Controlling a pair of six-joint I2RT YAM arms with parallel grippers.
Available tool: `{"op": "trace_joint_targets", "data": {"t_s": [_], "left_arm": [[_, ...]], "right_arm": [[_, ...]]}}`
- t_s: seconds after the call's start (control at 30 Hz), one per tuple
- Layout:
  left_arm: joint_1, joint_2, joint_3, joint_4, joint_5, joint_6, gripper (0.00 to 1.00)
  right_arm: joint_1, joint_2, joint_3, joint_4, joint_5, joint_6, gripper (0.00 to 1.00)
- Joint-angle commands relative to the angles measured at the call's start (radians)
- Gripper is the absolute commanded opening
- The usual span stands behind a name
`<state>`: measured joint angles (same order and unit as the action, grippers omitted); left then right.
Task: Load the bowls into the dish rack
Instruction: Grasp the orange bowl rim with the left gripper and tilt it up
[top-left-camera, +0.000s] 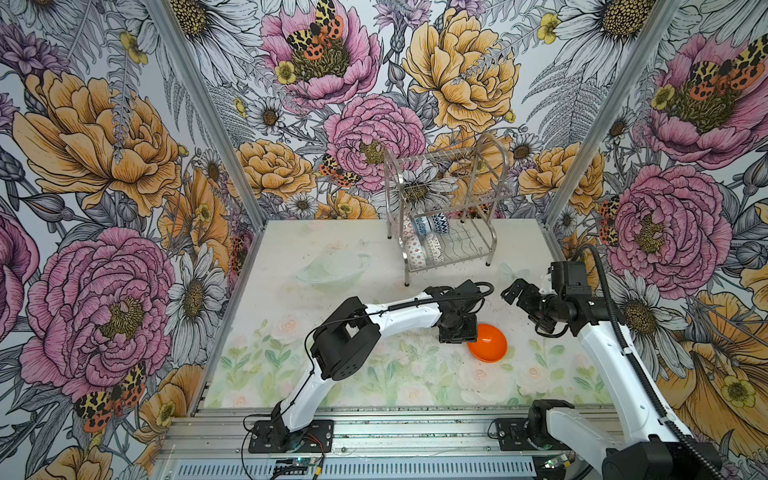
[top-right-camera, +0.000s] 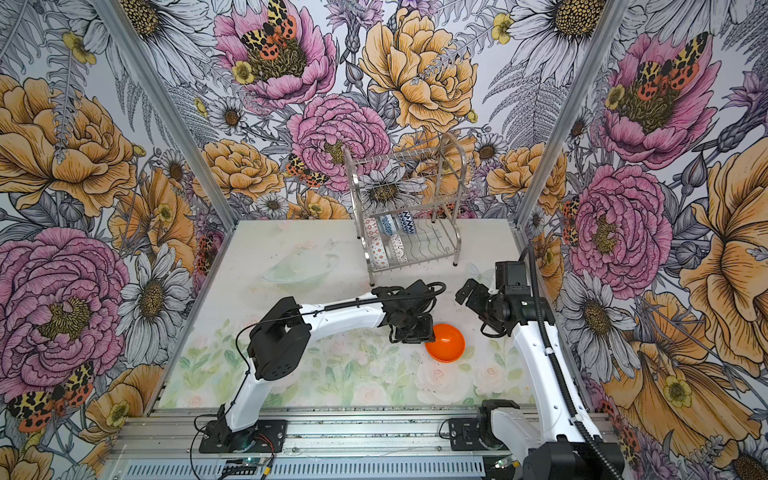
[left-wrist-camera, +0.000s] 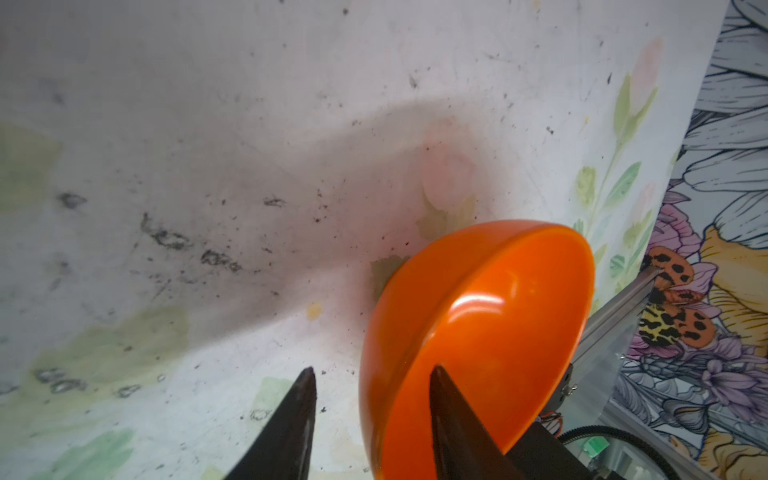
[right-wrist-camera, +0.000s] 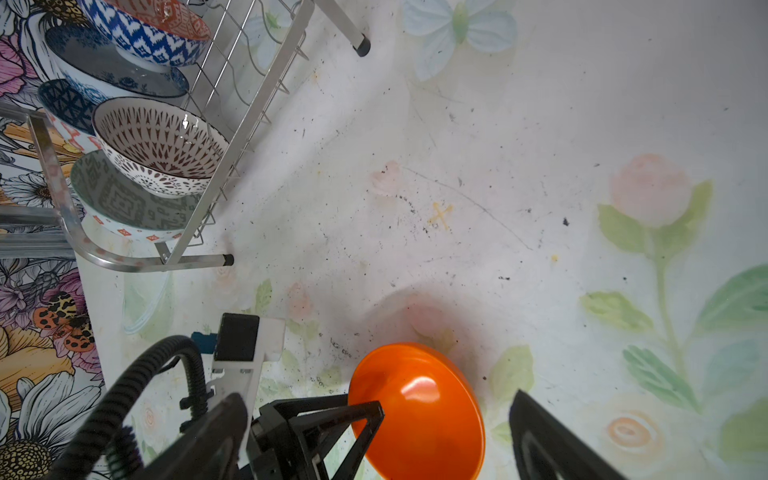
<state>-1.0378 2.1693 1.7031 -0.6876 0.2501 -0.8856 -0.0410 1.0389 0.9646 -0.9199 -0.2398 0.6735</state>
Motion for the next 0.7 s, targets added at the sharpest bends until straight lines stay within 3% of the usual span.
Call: {"op": "trace_joint_targets", "data": {"t_s": [0.0, 0.07, 0.27, 0.67], "left_arm": [[0.003, 0.004, 0.017, -0.018, -0.016, 0.002, 0.30], [0.008, 0.005, 0.014, -0.022, -0.010, 0.004, 0.20], [0.040, -0.028, 0.003, -0.047, -0.022, 0.023, 0.01], [0.198, -0.242, -0.191, -0.058, -0.077, 0.014, 0.00]], "right_arm": [[-0.005, 0.003, 0.036, -0.002, -0.005, 0.014, 0.99], [-0.002, 0.004, 0.033, -0.002, -0.006, 0.017, 0.99], [0.003, 0.005, 0.022, 0.000, -0.007, 0.019, 0.99], [0.060, 0.066, 0.064, 0.001, -0.006, -0.010, 0.99]]}}
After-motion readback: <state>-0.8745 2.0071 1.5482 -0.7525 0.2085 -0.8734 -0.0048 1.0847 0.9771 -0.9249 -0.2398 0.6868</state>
